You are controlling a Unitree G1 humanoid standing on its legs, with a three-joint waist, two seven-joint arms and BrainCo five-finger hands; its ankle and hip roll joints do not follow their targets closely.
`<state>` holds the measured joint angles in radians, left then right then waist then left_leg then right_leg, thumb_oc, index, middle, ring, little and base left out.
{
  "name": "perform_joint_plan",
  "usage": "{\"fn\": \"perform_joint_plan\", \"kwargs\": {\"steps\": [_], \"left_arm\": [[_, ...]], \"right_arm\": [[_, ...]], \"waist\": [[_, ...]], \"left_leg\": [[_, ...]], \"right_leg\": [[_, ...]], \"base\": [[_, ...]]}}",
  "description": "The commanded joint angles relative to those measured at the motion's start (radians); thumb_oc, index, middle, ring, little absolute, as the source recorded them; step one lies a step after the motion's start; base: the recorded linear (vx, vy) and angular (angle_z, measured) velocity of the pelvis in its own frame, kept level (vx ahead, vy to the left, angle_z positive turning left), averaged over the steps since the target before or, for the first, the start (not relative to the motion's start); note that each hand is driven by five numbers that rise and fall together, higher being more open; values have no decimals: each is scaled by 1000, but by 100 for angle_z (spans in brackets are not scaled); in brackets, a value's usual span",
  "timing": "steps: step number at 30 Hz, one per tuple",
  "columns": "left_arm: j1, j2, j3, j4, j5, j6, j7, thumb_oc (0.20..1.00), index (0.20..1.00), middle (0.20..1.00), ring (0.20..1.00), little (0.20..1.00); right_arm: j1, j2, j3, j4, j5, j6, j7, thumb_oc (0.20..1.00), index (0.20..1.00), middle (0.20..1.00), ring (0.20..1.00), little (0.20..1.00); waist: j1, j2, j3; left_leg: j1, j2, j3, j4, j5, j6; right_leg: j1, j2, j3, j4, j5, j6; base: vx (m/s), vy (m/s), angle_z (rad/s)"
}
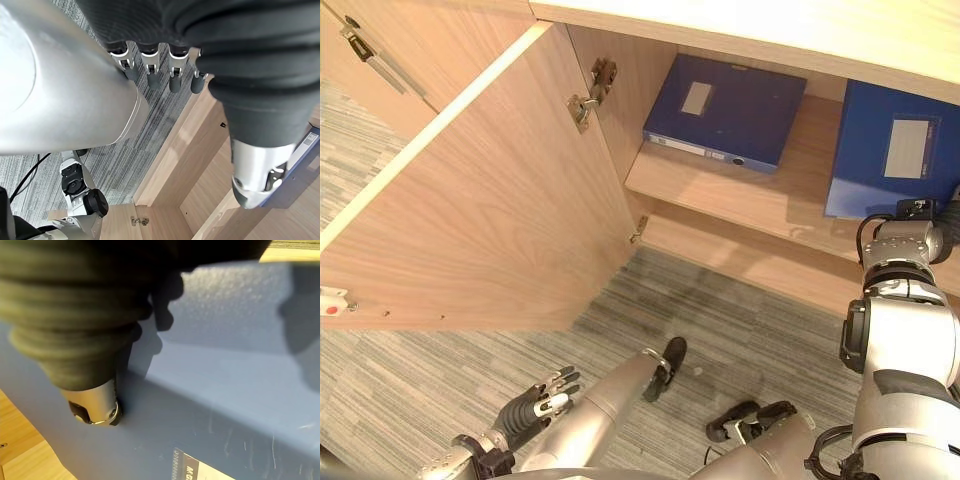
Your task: Put the empty folder in the office cabinet
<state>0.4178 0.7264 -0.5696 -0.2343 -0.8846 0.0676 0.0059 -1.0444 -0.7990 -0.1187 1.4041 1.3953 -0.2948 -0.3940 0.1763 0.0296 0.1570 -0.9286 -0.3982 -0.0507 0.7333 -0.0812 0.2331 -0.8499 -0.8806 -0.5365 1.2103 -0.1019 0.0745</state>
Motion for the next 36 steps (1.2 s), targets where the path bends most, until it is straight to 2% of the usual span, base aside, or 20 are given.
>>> {"fn": "perform_joint_plan", "kwargs": {"steps": [1, 3, 4, 5, 6, 9, 15, 20, 31, 35, 36], "left_arm": [[21, 2, -57, -69, 18, 23, -37, 1000, 1000, 1000, 1000, 1000], [21, 2, -58, -68, 18, 23, -37, 1000, 1000, 1000, 1000, 1000], [24, 2, -56, -68, 17, 22, -38, 1000, 1000, 1000, 1000, 1000], [23, 1, -55, -68, 16, 22, -39, 1000, 1000, 1000, 1000, 1000], [23, 2, -55, -68, 16, 23, -39, 1000, 1000, 1000, 1000, 1000], [26, 0, -54, -62, 10, 22, -46, 1000, 1000, 1000, 1000, 1000], [47, 3, -40, -52, -2, 28, -58, 1000, 1000, 1000, 1000, 1000], [61, 4, -27, -50, -7, 30, -62, 1000, 1000, 1000, 1000, 1000], [86, -2, -10, -42, 5, 35, -73, 1000, 1000, 1000, 1000, 1000], [94, -2, -2, -45, 2, 37, -82, 1000, 1000, 1000, 1000, 1000], [96, -1, 3, -44, 6, 37, -86, 1000, 1000, 1000, 1000, 1000]], "right_arm": [[-67, -68, 14, -104, 36, -61, 21, 200, 200, 200, 200, 200], [-67, -65, 13, -113, 39, -64, 24, 200, 200, 200, 200, 200], [-62, -67, 14, -124, 42, -65, 31, 341, 341, 341, 341, 341], [-58, -69, 11, -128, 47, -63, 35, 827, 827, 827, 827, 827], [-55, -69, 9, -129, 49, -62, 37, 1000, 1000, 1000, 1000, 1000], [-36, -77, 8, -134, 84, -59, 70, 1000, 1000, 1000, 1000, 1000], [-29, -141, 57, -67, 40, 28, 113, 1000, 1000, 1000, 1000, 1000], [-14, -172, 63, -39, 35, 47, 129, 1000, 1000, 1000, 1000, 1000], [16, -172, 73, -6, -3, 92, 153, 1000, 1000, 1000, 1000, 1000], [31, -175, 90, 8, -44, 124, 167, 1000, 1000, 1000, 1000, 1000], [37, -177, 105, 21, -83, 153, 172, 1000, 1000, 1000, 1000, 1000]], "waist": [[18, -7, -12], [18, -7, -11], [18, -4, -8], [18, -3, -8], [17, -4, -8], [16, -5, -6], [13, -12, 4], [10, -13, 6], [5, -11, 18], [7, -13, 21], [8, -13, 22]], "left_leg": [[159, 44, -64, -76, -191, -43], [161, 42, -64, -78, -191, -43], [168, 41, -70, -82, -189, -43], [170, 40, -71, -84, -189, -43], [171, 38, -72, -84, -189, -42], [179, 34, -76, -85, -190, -43], [186, 34, -76, -80, -193, -41], [198, 31, -84, -85, -194, -39], [205, 22, -87, -70, -203, -31], [212, 19, -90, -76, -200, -32], [215, 18, -93, -77, -200, -32]], "right_leg": [[-146, -23, 51, 76, -99, 46], [-145, -25, 51, 76, -100, 47], [-148, -28, 54, 81, -101, 48], [-149, -30, 55, 84, -100, 49], [-149, -32, 55, 85, -99, 51], [-151, -41, 58, 93, -101, 53], [-166, -53, 74, 112, -103, 48], [-173, -57, 83, 123, -107, 47], [-198, -80, 107, 158, -121, 34], [-197, -83, 105, 161, -121, 34], [-197, -84, 106, 163, -121, 33]], "base": [[43, 4, 3], [29, 0, 4], [32, -6, 5], [24, -1, 5], [34, -8, 5], [27, -5, 6], [24, -1, 9], [20, 3, 6], [0, 1, 1], [1, 2, 1], [0, 0, 0]]}}
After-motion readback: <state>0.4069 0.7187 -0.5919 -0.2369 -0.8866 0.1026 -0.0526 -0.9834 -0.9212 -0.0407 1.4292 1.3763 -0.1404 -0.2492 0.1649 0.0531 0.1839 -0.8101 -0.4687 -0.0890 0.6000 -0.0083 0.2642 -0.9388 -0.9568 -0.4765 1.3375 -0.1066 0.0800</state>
